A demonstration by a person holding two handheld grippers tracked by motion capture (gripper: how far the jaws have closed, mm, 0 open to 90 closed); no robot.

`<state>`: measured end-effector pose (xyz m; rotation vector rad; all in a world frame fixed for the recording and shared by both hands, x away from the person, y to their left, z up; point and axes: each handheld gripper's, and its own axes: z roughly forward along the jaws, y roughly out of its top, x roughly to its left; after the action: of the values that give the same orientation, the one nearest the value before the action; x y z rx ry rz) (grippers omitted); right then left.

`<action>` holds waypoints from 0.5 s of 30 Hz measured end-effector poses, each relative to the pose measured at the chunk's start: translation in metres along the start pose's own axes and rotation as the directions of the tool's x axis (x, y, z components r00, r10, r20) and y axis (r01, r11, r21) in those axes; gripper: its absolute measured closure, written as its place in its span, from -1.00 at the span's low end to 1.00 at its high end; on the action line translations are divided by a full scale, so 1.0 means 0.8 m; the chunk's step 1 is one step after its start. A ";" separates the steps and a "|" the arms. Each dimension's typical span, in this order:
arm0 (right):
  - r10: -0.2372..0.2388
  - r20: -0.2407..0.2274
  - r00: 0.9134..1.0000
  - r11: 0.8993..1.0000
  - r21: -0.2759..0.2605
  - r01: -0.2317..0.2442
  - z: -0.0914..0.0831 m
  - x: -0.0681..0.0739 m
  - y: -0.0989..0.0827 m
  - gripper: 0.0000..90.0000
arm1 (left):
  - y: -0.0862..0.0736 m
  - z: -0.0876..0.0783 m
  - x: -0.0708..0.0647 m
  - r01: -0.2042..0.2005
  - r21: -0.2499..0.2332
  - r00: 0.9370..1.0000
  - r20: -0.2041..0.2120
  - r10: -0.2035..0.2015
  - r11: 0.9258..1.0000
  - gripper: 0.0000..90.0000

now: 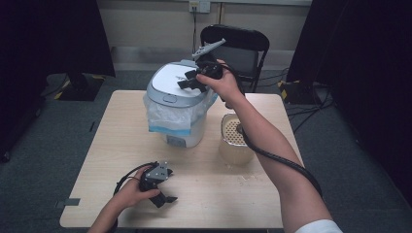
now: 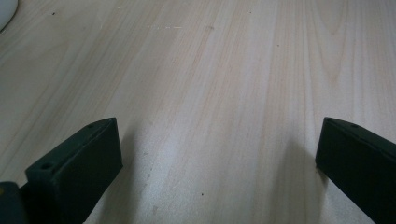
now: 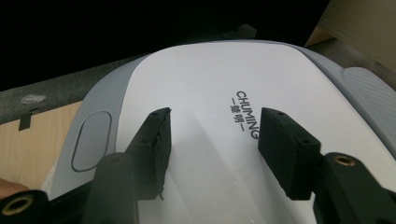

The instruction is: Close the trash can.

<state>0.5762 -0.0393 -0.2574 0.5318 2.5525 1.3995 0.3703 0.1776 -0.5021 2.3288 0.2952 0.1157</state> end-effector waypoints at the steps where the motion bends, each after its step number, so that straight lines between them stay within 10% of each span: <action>1: 0.001 0.001 1.000 1.000 -0.003 -0.001 0.001 0.000 0.000 -0.01 | 0.000 0.000 0.000 -0.001 0.000 1.000 0.000 0.001 1.000 -1.00; 15: -0.009 0.035 0.999 1.000 -0.014 0.010 0.008 0.005 -0.002 -0.01 | 0.000 0.000 0.000 0.004 0.001 1.000 0.004 -0.004 1.000 -1.00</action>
<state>0.5742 -0.0335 -0.2620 0.5368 2.5126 1.3911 0.3702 0.1775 -0.5023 2.3288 0.2974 0.1090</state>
